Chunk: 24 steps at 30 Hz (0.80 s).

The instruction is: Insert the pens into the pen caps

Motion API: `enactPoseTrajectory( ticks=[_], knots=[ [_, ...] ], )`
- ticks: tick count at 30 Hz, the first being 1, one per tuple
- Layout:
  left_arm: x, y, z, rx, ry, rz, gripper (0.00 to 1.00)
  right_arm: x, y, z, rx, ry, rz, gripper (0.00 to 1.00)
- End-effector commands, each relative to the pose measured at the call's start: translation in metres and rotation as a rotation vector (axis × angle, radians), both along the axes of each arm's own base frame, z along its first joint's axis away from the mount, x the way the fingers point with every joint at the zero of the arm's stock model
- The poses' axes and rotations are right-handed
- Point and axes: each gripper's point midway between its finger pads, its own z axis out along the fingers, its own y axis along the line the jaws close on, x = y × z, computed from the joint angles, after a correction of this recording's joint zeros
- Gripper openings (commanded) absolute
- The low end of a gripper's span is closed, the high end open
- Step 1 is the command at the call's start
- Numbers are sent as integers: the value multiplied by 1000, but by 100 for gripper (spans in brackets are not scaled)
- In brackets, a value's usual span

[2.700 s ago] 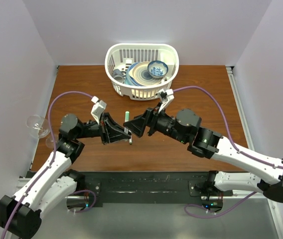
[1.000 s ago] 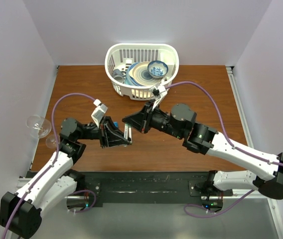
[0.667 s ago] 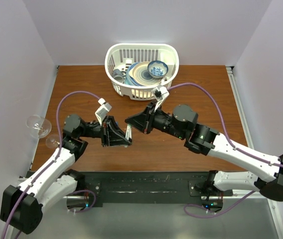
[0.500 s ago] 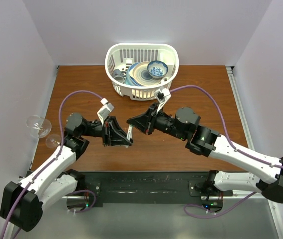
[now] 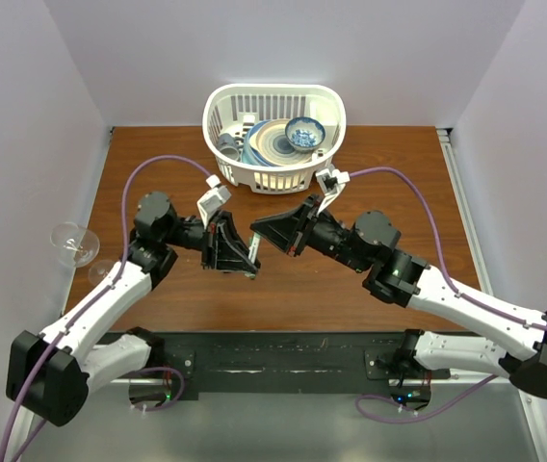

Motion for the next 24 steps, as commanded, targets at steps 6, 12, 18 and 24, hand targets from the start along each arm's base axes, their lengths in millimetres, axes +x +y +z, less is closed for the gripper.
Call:
enactPoseTrajectory(
  ticks=[6, 12, 18, 24],
  knots=[
    [80, -14, 67, -92, -180, 300, 0, -139, -2, -165, -507, 322, 520, 0],
    [94, -7, 69, -42, -214, 342, 0, -160, -4, -167, -514, 363, 605, 0],
    [87, -2, 63, -11, -230, 321, 0, -183, -36, -165, -581, 383, 702, 0],
    [78, 1, 62, -20, -262, 334, 0, -195, -23, -163, -565, 428, 732, 0]
  ],
)
